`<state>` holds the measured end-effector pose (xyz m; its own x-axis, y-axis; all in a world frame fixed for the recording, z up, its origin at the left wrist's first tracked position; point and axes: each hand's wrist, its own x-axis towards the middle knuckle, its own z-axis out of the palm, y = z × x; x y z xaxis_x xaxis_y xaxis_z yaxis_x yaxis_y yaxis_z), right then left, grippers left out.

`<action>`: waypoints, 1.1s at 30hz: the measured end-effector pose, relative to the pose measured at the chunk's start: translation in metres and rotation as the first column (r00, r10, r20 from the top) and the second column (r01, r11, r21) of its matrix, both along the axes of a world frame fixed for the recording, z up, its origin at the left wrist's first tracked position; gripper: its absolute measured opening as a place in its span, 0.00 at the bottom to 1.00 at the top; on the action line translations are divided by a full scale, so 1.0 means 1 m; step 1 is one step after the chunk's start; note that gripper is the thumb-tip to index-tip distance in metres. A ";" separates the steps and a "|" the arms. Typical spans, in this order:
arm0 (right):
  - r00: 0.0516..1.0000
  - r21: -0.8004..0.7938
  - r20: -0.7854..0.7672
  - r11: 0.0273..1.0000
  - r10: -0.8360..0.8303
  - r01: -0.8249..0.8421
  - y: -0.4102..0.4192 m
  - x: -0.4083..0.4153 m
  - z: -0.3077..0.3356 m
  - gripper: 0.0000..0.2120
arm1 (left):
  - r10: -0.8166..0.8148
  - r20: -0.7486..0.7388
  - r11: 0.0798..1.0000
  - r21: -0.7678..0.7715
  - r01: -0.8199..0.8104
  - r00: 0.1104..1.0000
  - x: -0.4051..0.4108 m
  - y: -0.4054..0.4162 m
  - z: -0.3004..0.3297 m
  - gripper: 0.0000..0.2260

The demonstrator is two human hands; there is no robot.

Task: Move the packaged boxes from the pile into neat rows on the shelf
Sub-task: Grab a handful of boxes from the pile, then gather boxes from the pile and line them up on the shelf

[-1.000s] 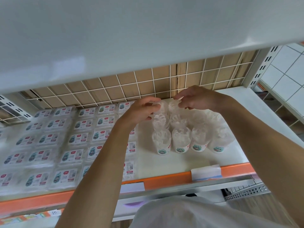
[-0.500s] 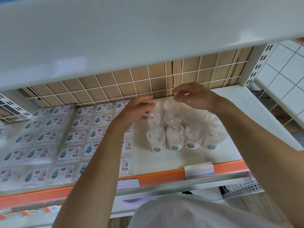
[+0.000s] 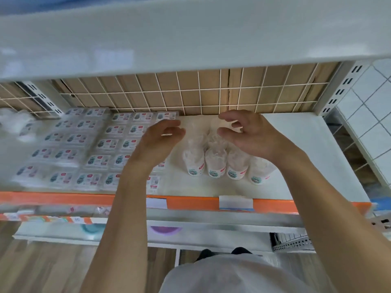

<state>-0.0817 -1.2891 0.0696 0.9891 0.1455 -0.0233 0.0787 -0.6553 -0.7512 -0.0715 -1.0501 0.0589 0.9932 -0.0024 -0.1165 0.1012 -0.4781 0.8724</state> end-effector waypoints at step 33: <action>0.673 -0.325 0.028 0.643 0.739 -0.693 0.334 -0.108 -0.011 0.24 | 0.616 -0.028 0.783 0.129 -0.609 0.787 -0.253 0.263 -0.020 0.14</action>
